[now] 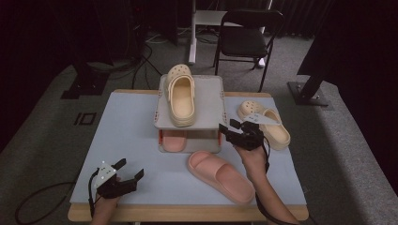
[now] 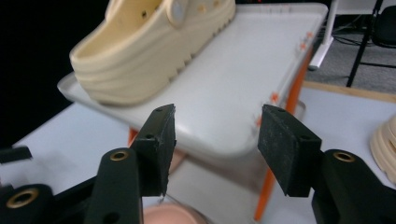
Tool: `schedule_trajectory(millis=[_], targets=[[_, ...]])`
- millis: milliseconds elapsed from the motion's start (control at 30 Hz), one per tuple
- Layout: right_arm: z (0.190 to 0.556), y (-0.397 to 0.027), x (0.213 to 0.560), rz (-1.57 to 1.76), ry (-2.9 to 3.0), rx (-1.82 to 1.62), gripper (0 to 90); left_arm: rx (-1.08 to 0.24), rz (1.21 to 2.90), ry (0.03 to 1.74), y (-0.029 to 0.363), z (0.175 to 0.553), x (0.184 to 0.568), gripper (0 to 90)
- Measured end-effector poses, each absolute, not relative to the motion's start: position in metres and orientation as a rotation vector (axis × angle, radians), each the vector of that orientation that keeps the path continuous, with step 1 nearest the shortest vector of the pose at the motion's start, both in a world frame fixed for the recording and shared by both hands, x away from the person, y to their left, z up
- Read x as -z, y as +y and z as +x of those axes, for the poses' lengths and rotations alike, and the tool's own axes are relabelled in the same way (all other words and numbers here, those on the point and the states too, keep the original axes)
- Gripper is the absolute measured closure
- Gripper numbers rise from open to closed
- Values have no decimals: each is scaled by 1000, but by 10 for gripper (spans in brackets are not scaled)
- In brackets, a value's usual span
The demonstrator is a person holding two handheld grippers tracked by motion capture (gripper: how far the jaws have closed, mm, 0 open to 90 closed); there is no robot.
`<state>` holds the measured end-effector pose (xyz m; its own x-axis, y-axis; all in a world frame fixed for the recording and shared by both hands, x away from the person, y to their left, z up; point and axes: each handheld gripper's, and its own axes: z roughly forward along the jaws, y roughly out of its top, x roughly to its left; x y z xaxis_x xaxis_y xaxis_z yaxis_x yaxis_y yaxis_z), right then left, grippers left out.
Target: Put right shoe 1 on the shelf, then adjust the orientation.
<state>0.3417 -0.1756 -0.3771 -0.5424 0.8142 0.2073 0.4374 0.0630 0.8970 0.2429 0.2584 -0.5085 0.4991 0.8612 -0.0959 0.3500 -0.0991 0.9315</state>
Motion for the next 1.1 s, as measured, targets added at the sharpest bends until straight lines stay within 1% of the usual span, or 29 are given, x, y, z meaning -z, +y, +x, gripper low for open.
schedule_trajectory(millis=[33,267,300,400,600,767,967,1100], targets=[[338,-179,385,1235,2021,-1457,439,-600,1679,1044,258,243,508,135],[326,-189,410,1216,2049,-1422,431,-594,1681,1040,257,244,509,135],[323,-189,412,1204,2049,-1410,415,-595,1680,1040,257,244,509,135],[321,-194,421,1194,2113,-1439,404,-594,1681,1038,257,244,509,135],[311,-200,435,1134,2131,-1374,356,-594,1679,1037,258,243,509,135],[305,-210,446,1139,2126,-1339,368,-592,1681,1035,256,243,509,135],[296,-218,458,1092,2183,-1306,451,-592,1678,1030,255,244,509,135],[291,-218,471,1039,2286,-1256,460,-597,1678,1031,256,243,508,135]])
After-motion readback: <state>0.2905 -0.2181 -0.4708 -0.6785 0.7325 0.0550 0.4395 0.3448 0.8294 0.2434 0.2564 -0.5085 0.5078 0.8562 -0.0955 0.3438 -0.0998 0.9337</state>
